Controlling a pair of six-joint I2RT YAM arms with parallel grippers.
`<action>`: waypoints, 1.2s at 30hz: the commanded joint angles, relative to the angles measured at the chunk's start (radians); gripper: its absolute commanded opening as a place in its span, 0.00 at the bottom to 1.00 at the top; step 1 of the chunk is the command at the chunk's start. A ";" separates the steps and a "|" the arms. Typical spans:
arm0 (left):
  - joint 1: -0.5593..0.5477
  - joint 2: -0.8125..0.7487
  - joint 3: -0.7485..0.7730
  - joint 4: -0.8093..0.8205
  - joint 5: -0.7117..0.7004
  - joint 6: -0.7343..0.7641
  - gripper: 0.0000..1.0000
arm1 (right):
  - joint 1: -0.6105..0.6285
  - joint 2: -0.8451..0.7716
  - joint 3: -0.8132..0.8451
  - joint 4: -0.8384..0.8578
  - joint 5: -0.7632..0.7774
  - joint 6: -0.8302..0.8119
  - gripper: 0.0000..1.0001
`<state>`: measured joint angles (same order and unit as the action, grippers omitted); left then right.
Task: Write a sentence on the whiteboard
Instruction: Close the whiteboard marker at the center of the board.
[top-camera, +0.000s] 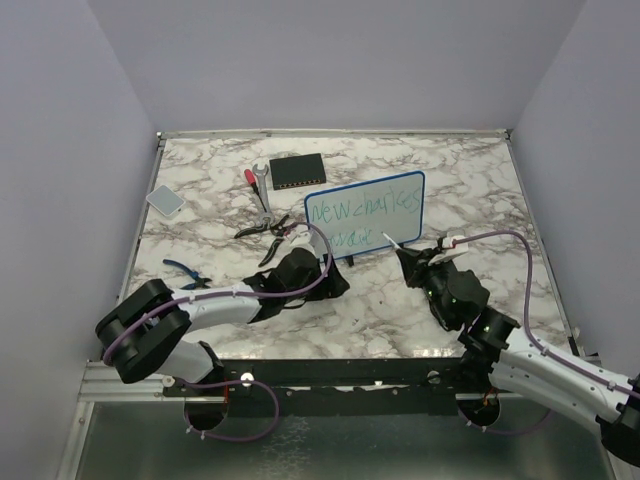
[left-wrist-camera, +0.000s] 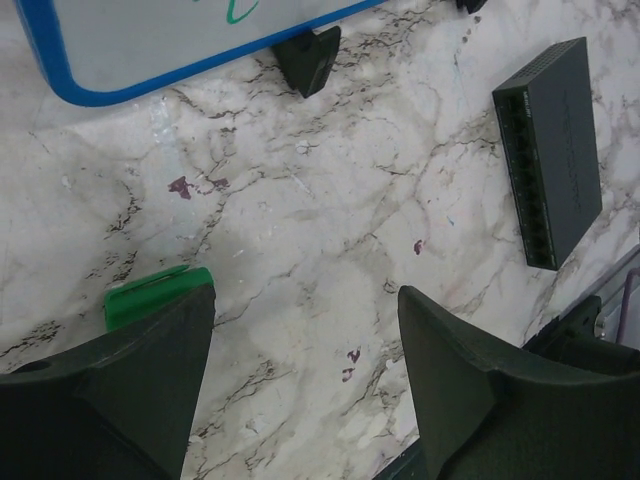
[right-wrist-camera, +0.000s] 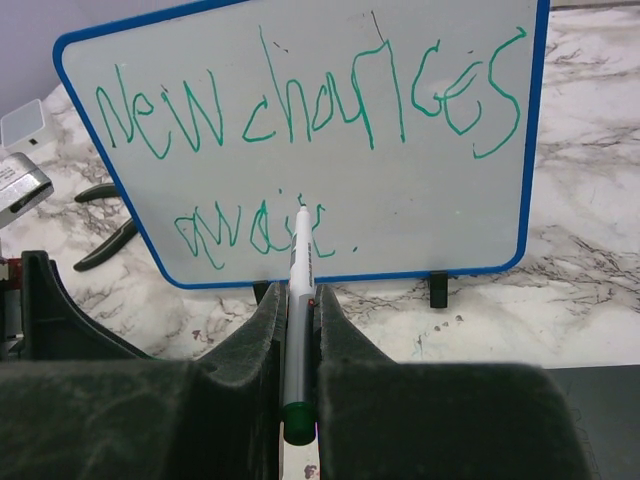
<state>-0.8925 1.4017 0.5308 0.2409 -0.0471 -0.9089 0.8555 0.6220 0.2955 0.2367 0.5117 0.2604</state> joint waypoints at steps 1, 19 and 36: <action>-0.003 -0.097 0.030 -0.037 -0.039 0.105 0.76 | -0.004 -0.031 -0.009 -0.013 0.039 0.000 0.01; 0.011 0.017 0.236 -0.450 0.113 0.703 0.70 | -0.004 -0.089 -0.019 -0.037 0.057 -0.004 0.01; 0.019 0.148 0.282 -0.480 0.092 0.816 0.62 | -0.004 -0.107 -0.021 -0.046 0.071 -0.010 0.01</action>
<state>-0.8772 1.5246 0.7780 -0.2276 0.0402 -0.1402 0.8555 0.5144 0.2867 0.2070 0.5564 0.2600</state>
